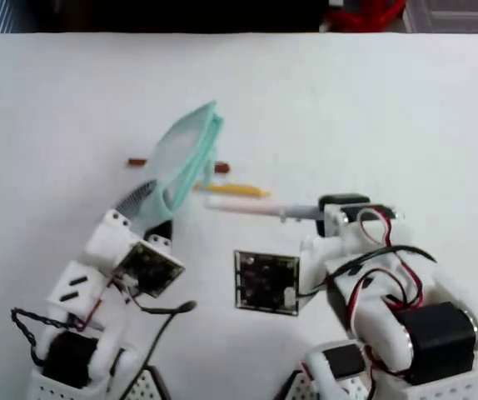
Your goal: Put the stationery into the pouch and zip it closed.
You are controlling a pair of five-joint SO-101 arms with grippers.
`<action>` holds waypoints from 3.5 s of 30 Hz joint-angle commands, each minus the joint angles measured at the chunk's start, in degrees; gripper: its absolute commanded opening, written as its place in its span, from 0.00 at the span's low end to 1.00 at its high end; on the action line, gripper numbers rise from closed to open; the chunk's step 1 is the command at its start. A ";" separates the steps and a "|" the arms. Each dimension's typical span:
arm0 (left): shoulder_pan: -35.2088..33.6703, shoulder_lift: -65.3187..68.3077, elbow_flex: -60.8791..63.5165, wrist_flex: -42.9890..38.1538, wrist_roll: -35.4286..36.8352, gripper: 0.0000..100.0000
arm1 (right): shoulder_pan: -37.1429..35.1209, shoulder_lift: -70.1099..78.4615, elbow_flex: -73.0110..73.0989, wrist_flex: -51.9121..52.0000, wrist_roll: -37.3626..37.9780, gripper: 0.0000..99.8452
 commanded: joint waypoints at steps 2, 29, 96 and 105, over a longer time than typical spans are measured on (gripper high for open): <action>0.13 -0.66 1.76 -0.53 -0.97 0.02 | 0.40 -0.57 -4.84 -1.01 0.62 0.02; 6.11 -0.66 0.09 1.41 -3.34 0.02 | -1.98 4.62 0.62 0.04 0.88 0.02; 14.37 -0.66 -0.09 1.58 -3.34 0.02 | -25.19 17.89 -25.14 -5.14 -34.81 0.02; 7.96 -0.66 -11.34 0.97 12.40 0.02 | -25.01 12.35 -30.59 -8.40 -75.34 0.02</action>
